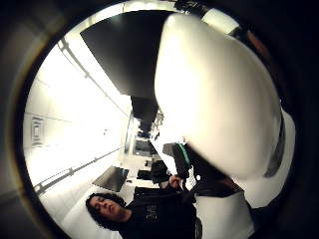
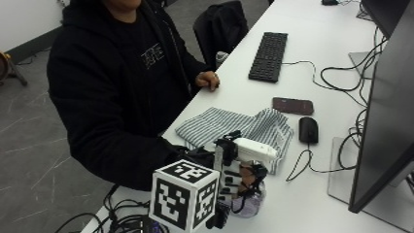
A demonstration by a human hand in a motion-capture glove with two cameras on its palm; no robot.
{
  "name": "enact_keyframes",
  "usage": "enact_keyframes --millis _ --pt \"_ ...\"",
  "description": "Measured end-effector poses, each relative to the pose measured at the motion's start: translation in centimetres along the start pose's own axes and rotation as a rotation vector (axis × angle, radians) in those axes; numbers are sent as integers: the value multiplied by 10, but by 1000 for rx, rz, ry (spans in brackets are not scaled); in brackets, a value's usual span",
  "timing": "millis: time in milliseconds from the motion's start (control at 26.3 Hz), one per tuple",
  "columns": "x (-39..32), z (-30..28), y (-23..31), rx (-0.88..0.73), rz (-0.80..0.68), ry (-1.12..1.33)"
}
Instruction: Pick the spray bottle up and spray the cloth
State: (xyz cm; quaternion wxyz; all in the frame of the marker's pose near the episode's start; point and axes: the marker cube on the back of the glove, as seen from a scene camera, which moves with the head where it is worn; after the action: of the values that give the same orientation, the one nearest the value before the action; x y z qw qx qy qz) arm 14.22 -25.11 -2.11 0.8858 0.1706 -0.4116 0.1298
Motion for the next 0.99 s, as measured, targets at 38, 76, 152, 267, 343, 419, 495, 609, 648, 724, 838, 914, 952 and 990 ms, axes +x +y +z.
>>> enact_keyframes --millis 38,76,152,267,343,419,495,609,648,724,838,914,952,990 --pt "1 3 -2 18 5 -22" --pt "1 6 -3 33 11 -42" --pt "3 11 -5 53 18 -74" --pt "4 19 -10 71 15 -115" --pt "5 25 -14 92 12 -139" --pt "6 29 -17 129 14 -157" --pt "6 31 -20 174 21 -169" --pt "3 33 -31 239 16 -179" --pt "1 35 -39 269 4 -182" --pt "-4 38 -50 318 -26 -187" --pt "-5 37 -46 329 -63 -193" --pt "-6 37 -46 349 -88 -207" --pt "-5 35 -41 347 -95 -210" --pt "-3 32 -33 336 -99 -210"
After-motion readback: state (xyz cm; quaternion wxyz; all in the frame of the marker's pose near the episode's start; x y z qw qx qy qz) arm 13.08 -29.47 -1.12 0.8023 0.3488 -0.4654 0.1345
